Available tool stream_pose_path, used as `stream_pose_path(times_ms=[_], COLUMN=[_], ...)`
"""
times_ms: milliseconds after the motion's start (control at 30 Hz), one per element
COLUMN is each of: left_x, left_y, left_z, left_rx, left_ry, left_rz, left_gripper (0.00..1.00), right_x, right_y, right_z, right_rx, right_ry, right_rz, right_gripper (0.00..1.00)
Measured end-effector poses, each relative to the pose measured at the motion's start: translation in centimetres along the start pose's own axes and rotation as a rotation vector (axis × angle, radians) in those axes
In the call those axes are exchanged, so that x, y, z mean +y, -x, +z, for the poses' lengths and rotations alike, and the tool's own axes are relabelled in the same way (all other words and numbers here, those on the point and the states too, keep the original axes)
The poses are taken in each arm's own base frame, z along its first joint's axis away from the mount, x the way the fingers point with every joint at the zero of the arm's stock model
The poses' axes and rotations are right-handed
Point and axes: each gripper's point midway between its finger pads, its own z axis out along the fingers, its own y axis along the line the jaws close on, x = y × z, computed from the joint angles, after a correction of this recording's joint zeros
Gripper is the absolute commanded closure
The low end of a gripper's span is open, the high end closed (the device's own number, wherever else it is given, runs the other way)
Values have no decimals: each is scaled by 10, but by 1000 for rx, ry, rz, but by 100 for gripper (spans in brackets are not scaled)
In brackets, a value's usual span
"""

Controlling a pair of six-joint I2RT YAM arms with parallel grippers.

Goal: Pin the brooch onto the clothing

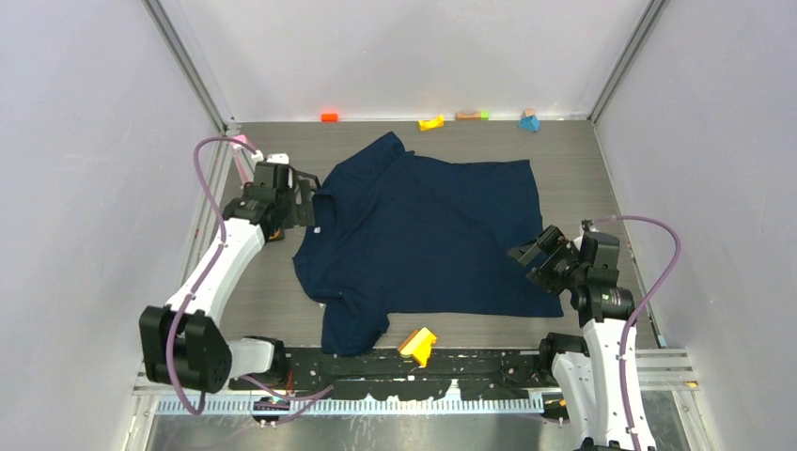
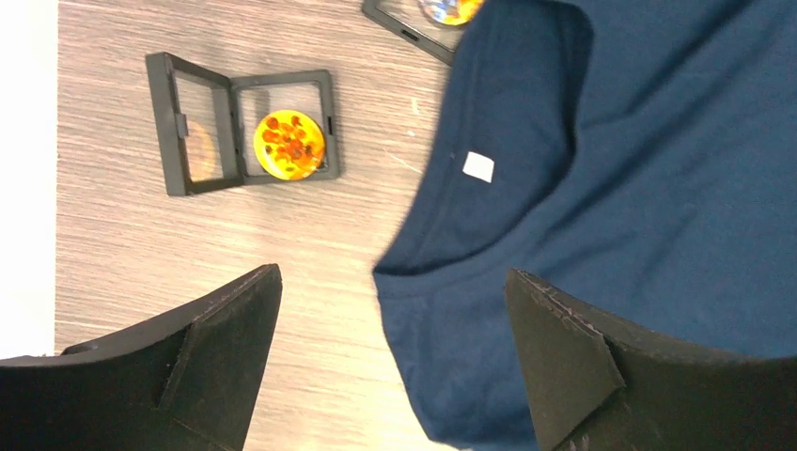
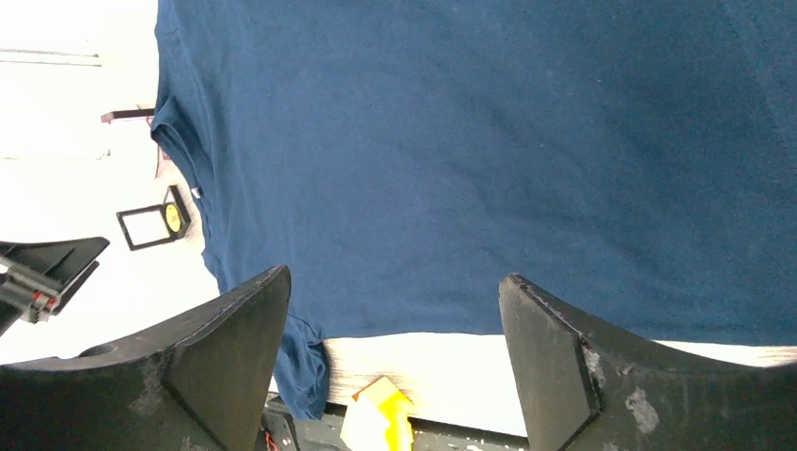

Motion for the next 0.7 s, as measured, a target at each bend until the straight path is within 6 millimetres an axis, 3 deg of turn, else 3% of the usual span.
stream_pose_path(times_ms=[167,333,533,700], left_x=[17,27,23,28], left_y=[-1,-15,-19,-22], left_z=[36,72,100,112], left_rx=[32,118,146,159], left_ry=[75,115,120,157], left_rz=[-12,-18,-12,-5], left_gripper=[22,30,32,32], right_x=[7,15,15,17], right_y=[-2,-4,-8,-9], right_z=[0,-1,3,3], right_rx=[15,28,44,50], right_ry=[37,78,94,104], right_rz=[-9,-11,12,21], right_gripper=[15,15,15,14])
